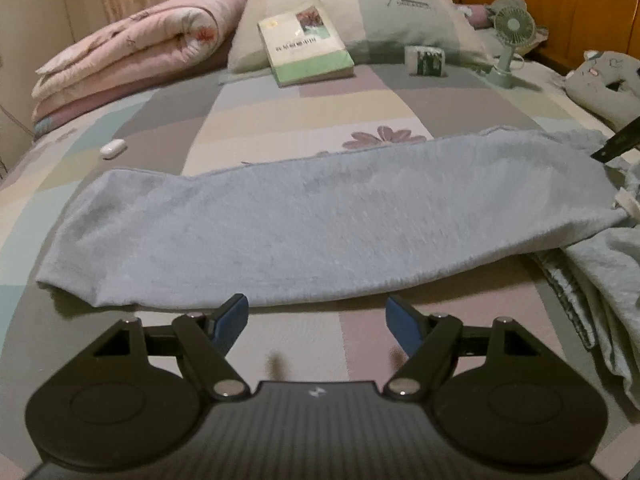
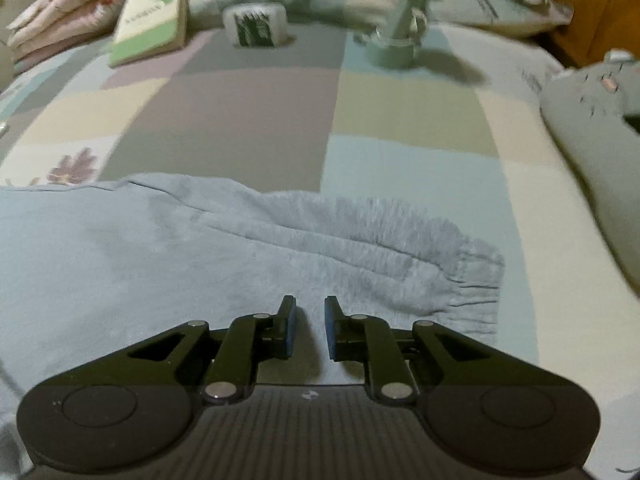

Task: Fold clothes
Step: 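Release the pant leg with the right gripper and withdraw both grippers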

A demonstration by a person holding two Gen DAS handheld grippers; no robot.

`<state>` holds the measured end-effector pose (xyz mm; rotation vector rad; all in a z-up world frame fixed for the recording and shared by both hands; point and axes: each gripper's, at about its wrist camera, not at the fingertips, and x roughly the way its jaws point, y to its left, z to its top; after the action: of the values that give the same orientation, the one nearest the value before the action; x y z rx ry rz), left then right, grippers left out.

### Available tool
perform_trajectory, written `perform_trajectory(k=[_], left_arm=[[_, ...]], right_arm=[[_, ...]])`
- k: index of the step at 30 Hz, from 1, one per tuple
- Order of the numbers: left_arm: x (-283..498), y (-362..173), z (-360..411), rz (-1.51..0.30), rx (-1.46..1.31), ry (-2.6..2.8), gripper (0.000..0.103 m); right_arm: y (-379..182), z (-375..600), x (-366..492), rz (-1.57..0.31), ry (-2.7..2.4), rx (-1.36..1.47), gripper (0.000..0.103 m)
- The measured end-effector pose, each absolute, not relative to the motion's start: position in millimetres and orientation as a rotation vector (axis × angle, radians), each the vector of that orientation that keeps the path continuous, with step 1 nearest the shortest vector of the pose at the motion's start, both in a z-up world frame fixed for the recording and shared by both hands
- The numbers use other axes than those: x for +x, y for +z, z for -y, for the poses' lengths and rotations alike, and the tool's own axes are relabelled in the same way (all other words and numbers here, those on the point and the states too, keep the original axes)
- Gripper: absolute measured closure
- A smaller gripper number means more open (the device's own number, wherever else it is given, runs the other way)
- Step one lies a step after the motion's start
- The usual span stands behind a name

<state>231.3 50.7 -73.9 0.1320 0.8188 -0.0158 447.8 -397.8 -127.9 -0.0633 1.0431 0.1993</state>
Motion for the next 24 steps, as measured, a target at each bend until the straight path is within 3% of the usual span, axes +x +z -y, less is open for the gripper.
perform_trajectory(k=[11, 17, 21, 24], left_arm=[[245.0, -94.1, -35.7, -0.849, 0.126, -0.070, 0.027], [227.7, -83.6, -38.5, -0.837, 0.110, -0.084, 0.027], [213.0, -75.5, -40.3, -0.828, 0.093, -0.093, 0.026], [200.2, -69.9, -38.1, -0.821, 0.083, -0.114, 0.026]], right_arm=[[-133.4, 405.4, 465.9, -1.012, 0.130, -0.059, 0.081], [-94.2, 398.0, 430.5, -0.961, 0.136, -0.114, 0.057], [-59.2, 392.4, 379.3, -0.901, 0.158, -0.111, 0.026], [-41.8, 383.4, 339.0, -0.875, 0.190, -0.115, 0.023]])
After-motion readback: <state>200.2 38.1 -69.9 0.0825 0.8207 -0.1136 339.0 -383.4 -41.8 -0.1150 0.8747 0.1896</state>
